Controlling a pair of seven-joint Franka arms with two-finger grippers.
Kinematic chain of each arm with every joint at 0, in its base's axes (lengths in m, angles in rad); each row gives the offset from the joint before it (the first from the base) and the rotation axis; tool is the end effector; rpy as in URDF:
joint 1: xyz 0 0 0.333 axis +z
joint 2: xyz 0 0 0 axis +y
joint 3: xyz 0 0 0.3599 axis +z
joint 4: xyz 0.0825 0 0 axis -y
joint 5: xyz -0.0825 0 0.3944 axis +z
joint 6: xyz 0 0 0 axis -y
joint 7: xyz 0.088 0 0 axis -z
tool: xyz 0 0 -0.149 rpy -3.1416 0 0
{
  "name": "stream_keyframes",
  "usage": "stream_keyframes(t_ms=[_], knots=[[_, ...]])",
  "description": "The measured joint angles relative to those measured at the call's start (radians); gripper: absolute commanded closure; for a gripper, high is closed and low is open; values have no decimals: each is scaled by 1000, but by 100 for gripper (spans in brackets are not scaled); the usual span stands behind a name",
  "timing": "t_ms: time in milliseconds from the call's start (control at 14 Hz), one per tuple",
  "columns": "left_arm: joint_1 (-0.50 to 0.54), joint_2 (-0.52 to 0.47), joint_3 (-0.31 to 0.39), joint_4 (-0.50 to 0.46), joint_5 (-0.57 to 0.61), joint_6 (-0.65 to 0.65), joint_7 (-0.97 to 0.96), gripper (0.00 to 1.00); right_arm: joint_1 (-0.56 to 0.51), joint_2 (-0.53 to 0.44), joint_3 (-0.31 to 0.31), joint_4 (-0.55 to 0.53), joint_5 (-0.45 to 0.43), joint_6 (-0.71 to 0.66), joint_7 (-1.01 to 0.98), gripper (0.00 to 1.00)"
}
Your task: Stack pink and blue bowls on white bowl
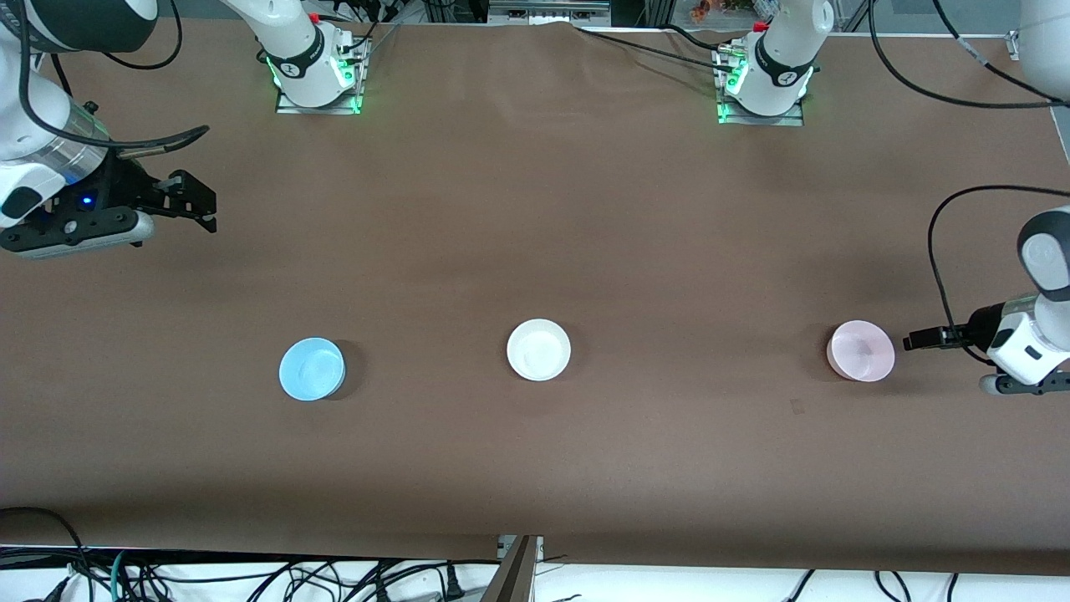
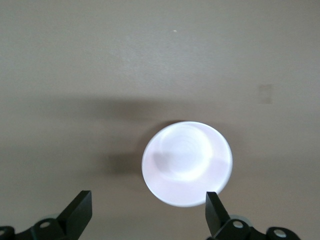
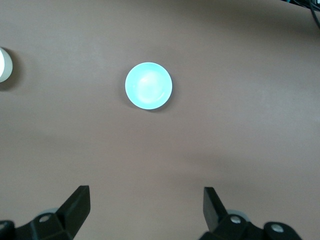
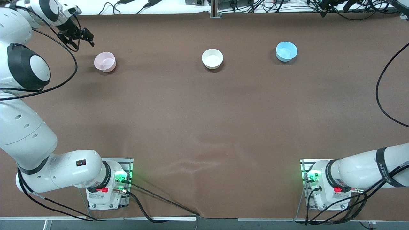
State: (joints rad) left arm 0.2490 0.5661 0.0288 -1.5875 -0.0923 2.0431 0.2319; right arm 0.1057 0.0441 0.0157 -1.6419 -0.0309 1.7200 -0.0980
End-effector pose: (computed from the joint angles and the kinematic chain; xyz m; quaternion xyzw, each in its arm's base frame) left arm 0.6844 0.1837 0.2869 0.9970 0.0443 -0.0451 0.0449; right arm 0.5887 0.0675 0.5797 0.9935 0.1115 0.0172 0.0148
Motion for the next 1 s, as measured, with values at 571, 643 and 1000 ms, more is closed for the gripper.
stream_keyframes(t_ms=[571,643,1000], knots=[[25,113,4,-71,-136,220,155,25,-14,25,-15,0,23,1,40,0],[26,116,4,-71,-137,221,158,41,-14,35,-15,0,23,2,40,0],[33,114,4,-71,-138,221,215,97,-21,186,-16,-6,23,111,40,0]])
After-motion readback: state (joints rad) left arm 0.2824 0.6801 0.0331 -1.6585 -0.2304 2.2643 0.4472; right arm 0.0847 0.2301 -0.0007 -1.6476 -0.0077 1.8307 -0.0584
